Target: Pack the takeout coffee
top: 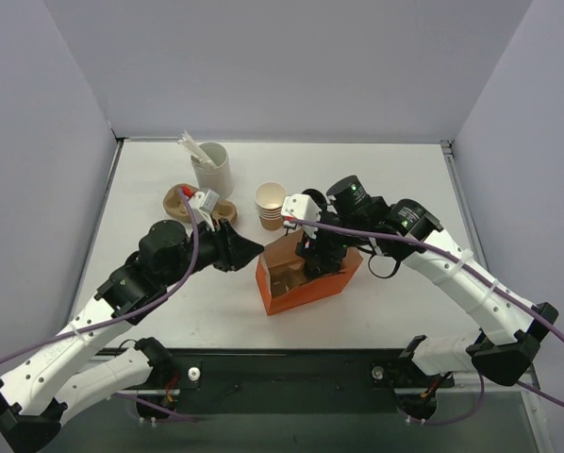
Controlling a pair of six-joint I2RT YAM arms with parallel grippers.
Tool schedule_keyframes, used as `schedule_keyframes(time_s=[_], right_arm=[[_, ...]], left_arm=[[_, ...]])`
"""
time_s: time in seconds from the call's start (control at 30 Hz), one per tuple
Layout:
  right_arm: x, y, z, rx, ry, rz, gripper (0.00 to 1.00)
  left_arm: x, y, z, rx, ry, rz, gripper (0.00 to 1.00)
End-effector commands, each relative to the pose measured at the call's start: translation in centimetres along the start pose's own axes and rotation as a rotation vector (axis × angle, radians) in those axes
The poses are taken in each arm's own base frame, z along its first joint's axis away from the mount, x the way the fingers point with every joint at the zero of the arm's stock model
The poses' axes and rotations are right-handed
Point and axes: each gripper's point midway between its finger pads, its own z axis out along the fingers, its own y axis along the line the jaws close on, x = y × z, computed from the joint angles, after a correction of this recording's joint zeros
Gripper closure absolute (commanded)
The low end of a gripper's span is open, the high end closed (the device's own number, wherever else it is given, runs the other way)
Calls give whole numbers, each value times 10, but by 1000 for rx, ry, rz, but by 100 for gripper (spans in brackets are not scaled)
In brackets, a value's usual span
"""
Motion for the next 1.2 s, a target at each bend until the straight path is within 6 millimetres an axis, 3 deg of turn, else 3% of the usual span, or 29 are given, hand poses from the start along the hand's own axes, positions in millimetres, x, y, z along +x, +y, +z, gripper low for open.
schedule_keyframes(time_s=[0.0,0.4,0.67,1.03,1.17], right_arm=[[-11,7,-10,-49,-37,16,45],[-3,22,-12,-126,11,75,49],[-2,24,-10,-143,17,98,44],[-30,3,-33,-41,-66,118,45],[-34,-1,-42,8,-120,137,45]], left_arm=[[-28,-7,-10,-19,-81,55,52],[-44,-13,-2,-20,-92,131,48],[-48,-19,7,17,-93,173,46],[-57,-19,4,0,-114,202,45],[-70,-19,-6,-31,-168,223,45]])
